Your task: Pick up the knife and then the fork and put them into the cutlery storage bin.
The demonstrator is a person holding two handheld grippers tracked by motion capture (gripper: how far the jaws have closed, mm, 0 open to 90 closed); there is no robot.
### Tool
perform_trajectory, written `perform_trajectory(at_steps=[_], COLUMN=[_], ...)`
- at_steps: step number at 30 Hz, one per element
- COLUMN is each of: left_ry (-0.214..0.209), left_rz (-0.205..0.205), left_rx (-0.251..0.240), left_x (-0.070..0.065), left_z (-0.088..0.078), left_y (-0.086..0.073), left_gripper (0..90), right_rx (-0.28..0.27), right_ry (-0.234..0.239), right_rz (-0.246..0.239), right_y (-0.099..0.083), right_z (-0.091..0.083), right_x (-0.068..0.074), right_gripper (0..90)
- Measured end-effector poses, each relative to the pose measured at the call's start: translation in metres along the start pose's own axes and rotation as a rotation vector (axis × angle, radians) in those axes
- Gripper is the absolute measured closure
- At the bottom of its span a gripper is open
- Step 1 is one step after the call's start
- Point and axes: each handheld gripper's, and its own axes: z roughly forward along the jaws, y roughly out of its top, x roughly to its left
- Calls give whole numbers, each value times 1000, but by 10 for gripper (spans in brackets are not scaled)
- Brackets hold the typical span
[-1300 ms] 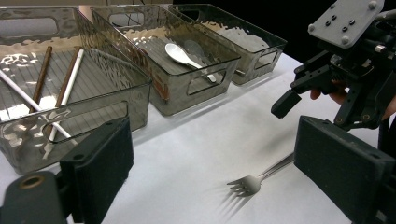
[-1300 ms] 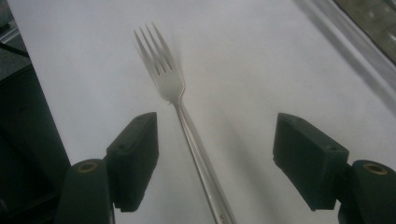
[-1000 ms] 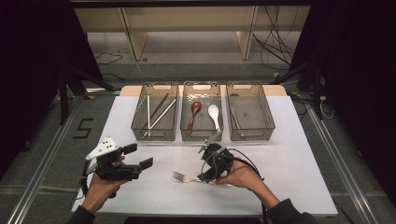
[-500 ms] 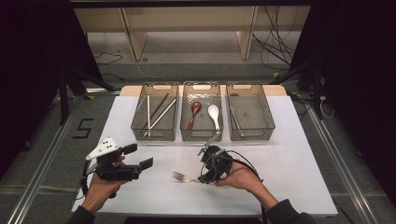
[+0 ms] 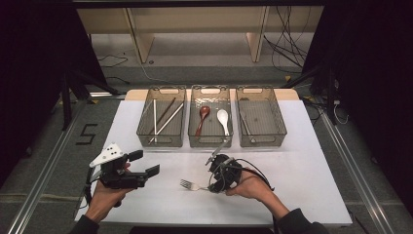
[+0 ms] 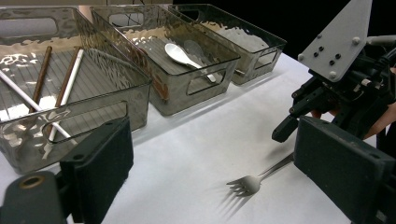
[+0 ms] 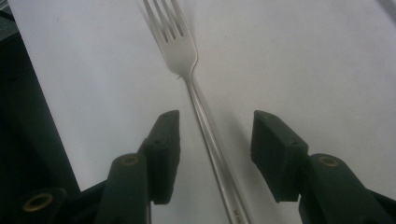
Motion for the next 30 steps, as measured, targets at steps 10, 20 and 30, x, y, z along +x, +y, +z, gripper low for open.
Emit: perform_trajectory(at_steps=[10,20,30], left_ry=[1,-1,-2], left_rz=[1,1,1], left_rx=[1,1,2], left_x=[0,0,0], left_z=[0,0,0], left_y=[0,0,0], left_gripper=[112,112,112], right_rx=[39,89,120], right_ry=[-7,-24,-39], right_rz=[-19,-60,-61], right_y=[-1,-2,-2], right_z=[5,14,17], right_x=[2,5,6], right_gripper=[604,671,716])
